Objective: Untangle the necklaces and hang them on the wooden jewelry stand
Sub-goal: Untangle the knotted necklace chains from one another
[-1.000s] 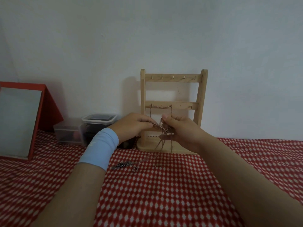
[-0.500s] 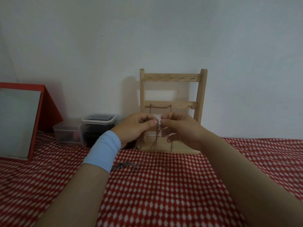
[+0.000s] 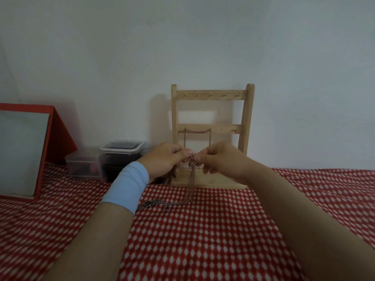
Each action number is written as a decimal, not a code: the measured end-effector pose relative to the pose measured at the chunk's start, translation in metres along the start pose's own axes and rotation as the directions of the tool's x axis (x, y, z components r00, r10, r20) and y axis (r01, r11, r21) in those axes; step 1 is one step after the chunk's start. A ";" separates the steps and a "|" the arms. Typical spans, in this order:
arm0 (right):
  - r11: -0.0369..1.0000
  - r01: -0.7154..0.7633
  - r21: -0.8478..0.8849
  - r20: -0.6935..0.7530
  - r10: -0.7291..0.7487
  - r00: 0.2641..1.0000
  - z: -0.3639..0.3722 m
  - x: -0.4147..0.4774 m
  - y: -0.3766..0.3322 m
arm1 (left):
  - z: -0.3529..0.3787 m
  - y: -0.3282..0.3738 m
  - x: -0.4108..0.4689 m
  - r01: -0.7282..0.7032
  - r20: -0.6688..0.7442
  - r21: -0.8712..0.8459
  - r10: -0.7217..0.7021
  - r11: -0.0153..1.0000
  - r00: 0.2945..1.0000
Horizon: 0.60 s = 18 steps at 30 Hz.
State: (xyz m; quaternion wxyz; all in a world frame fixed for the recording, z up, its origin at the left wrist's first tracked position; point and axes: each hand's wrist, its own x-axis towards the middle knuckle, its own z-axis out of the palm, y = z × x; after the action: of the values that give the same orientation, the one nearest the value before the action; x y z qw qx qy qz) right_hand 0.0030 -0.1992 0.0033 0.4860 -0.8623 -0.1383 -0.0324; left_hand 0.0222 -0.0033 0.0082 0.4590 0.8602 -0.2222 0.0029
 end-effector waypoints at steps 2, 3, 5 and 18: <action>0.999 -0.039 -0.036 0.103 0.042 0.994 0.002 -0.001 -0.001 | 0.002 -0.003 0.000 0.039 0.034 -0.048 -0.037 0.998 0.999; 0.998 -0.053 -0.022 0.140 0.056 0.989 0.004 -0.002 -0.001 | 0.004 -0.005 -0.001 0.070 0.056 -0.127 -0.063 0.989 0.996; 0.998 -0.065 0.006 0.167 0.063 0.984 0.008 -0.002 -0.002 | 0.010 -0.010 0.001 0.105 0.092 -0.300 -0.080 0.948 0.993; 0.916 -0.119 0.384 0.186 0.049 0.981 0.005 -0.001 0.005 | -0.004 -0.011 0.000 0.104 0.101 0.049 -0.108 0.993 0.989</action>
State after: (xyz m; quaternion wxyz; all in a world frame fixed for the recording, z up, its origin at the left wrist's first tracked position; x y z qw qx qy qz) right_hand 0.0035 -0.1977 -0.0038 0.6363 -0.7519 -0.1462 0.0916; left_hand 0.0271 0.0058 0.0017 0.4275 0.8796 -0.1996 -0.0614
